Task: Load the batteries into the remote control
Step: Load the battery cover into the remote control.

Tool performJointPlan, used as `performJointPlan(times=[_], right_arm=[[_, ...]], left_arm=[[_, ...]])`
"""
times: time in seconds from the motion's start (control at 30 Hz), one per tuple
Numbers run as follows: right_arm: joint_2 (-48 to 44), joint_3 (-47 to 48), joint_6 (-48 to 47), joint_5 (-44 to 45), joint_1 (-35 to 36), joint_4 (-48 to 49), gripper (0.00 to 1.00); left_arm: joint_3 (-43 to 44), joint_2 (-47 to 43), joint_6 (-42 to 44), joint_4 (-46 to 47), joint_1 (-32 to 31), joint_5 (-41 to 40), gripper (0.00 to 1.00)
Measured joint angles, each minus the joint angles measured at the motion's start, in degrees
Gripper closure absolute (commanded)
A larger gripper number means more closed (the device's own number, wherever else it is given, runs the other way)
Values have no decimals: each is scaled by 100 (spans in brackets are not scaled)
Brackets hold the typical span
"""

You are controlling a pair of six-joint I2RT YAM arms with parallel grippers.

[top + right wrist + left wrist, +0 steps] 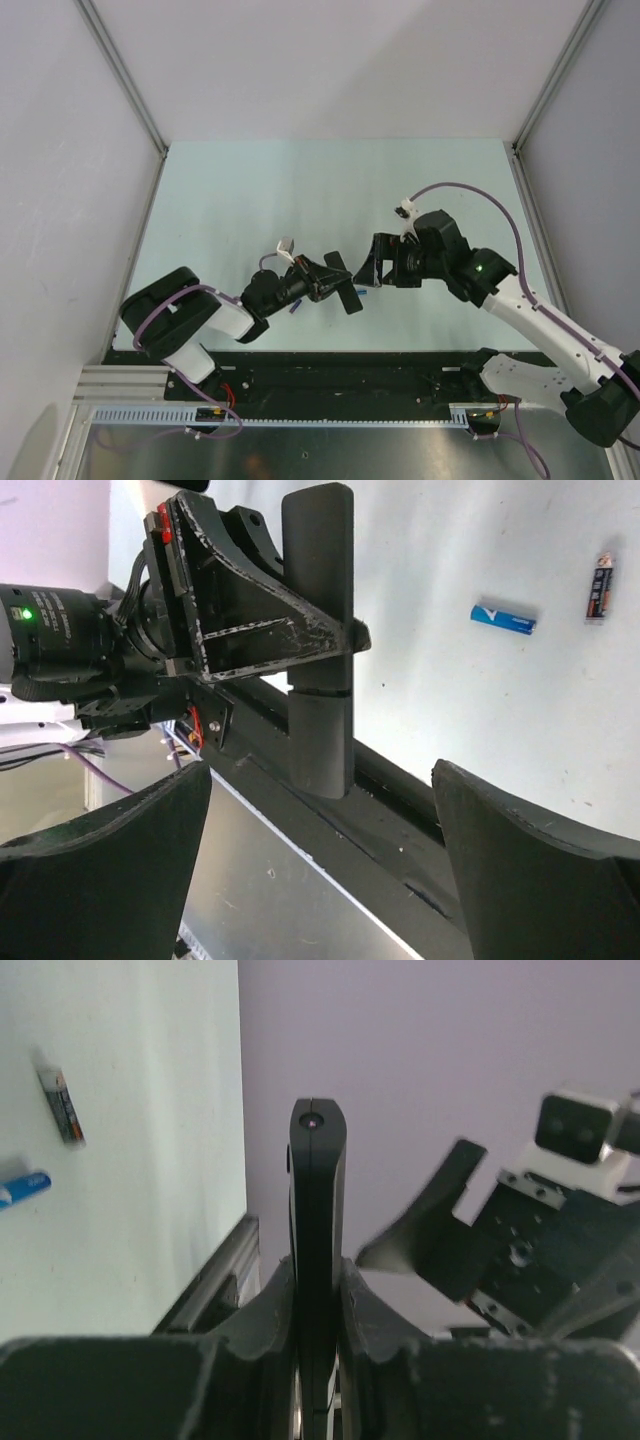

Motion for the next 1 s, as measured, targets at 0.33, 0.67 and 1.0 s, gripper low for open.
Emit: performJointPlan(times=[0.33, 0.67, 1.0], right_arm=[[-758, -1958, 761, -1281, -420, 2223, 7], [-765, -2776, 1353, -1849, 105, 3842, 17], [-511, -3145, 1617, -1893, 308, 4653, 34]], left_arm=[[-149, -50, -46, -9, 345, 1375, 100], [-118, -149, 13, -2, 409, 1746, 100], [4, -208, 17, -4, 409, 1746, 100]])
